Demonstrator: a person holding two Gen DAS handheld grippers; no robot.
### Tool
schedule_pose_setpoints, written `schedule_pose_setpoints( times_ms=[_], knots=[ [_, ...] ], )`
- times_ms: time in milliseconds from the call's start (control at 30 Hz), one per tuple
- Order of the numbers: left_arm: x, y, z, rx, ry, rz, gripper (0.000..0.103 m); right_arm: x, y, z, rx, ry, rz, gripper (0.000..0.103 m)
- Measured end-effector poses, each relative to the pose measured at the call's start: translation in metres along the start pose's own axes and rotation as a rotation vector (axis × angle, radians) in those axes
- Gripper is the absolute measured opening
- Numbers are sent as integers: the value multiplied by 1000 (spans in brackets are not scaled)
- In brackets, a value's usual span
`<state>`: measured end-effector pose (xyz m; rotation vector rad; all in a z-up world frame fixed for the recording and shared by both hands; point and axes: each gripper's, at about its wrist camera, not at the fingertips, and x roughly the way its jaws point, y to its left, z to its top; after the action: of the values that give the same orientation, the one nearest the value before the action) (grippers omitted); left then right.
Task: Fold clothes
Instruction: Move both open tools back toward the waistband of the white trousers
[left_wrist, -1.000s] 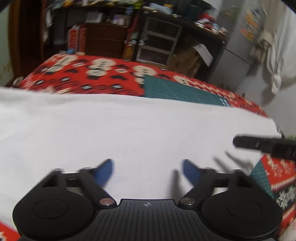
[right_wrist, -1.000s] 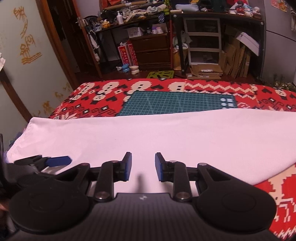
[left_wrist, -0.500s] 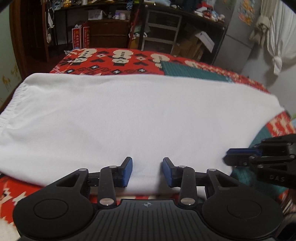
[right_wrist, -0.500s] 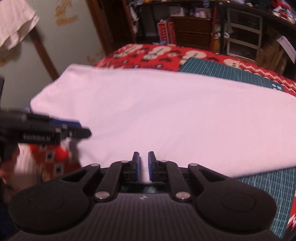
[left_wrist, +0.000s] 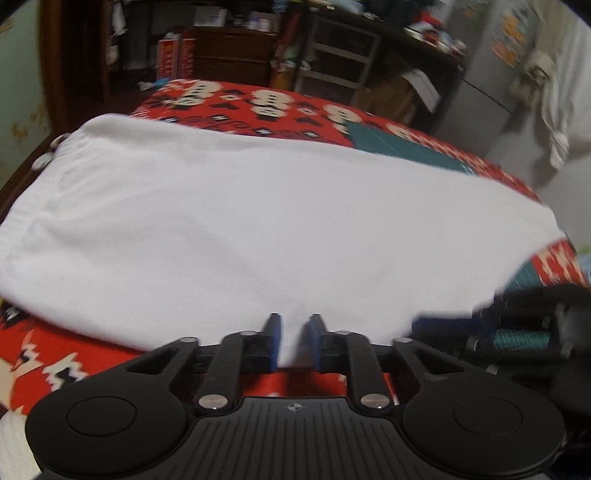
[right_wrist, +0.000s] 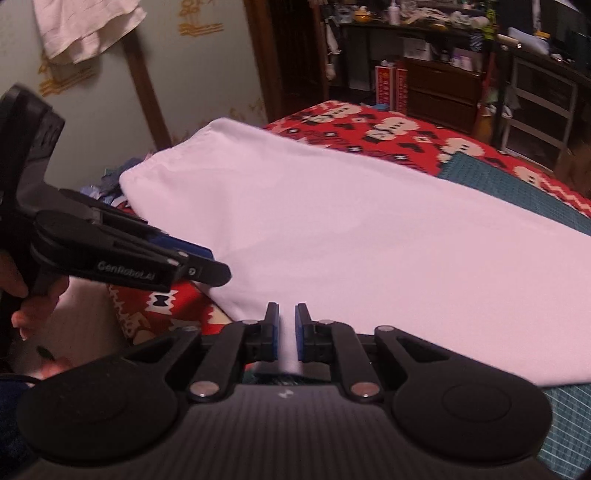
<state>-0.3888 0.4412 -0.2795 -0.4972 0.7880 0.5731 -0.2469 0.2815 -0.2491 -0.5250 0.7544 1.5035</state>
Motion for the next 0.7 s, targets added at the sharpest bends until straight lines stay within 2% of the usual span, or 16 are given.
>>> schedule_pose_setpoints(
  times_ms=[67,233,300,433,500,600,700],
  knots=[
    [-2,9,1,9,-19,45,16,6,4,-5,-12,3,4,9],
    [-9,33,9,-45,-34,84,14,1,1,-12,3,7,24,9],
    [-18,42,18,-63,-70,102,15,-6,-3,-11,24,10,37,9],
    [-31,65,44,-95,-141,134,26,-11,-16,12,64,-16,43,9],
    [-32,80,60,-105,-175,151,26,-12,-23,26,81,-25,45,9],
    [-24,108,84,-156,-189,124,26,-1,-32,51,89,-32,53,9],
    [-8,134,108,-200,-192,99,20,15,-34,77,84,-41,59,9]
  ],
)
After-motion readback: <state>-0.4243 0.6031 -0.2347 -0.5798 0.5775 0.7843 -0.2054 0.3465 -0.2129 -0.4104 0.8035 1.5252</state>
